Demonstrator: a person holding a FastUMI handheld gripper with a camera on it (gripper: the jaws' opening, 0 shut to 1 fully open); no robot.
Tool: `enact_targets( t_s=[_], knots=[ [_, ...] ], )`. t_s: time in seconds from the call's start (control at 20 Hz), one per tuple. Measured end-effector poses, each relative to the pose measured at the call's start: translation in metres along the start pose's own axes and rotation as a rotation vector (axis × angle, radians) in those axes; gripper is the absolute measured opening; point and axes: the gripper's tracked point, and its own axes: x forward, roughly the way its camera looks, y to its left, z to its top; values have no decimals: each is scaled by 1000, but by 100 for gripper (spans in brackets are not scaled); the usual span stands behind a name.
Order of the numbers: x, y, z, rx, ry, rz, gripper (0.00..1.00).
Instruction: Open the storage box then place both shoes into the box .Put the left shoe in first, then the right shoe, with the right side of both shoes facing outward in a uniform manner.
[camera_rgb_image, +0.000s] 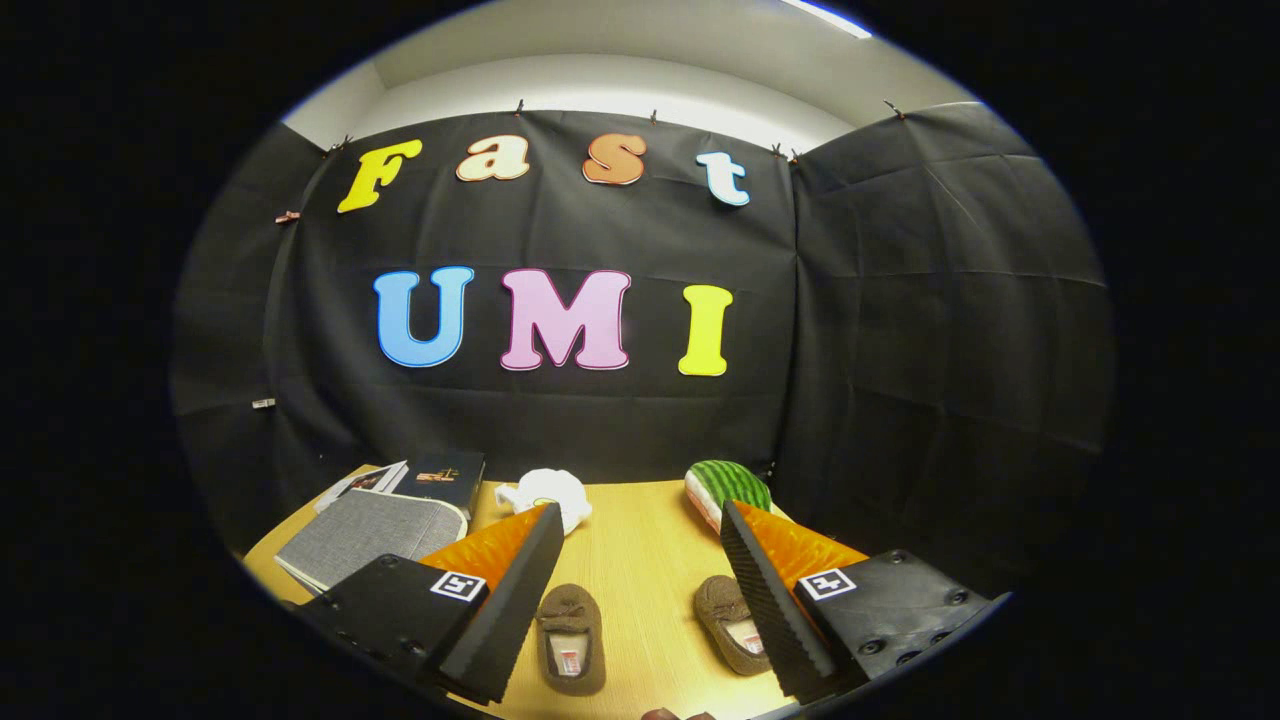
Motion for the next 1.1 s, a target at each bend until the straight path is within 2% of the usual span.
enact_targets(
  t_s=[0.15,0.45,0.7,1.1],
  knots=[
    [4,7,-6,-2,19,31,97],
    [19,44,-30,92,153,147,98],
    [31,96,-74,134,341,309,99],
    [22,175,-145,325,681,565,98]
  ],
)
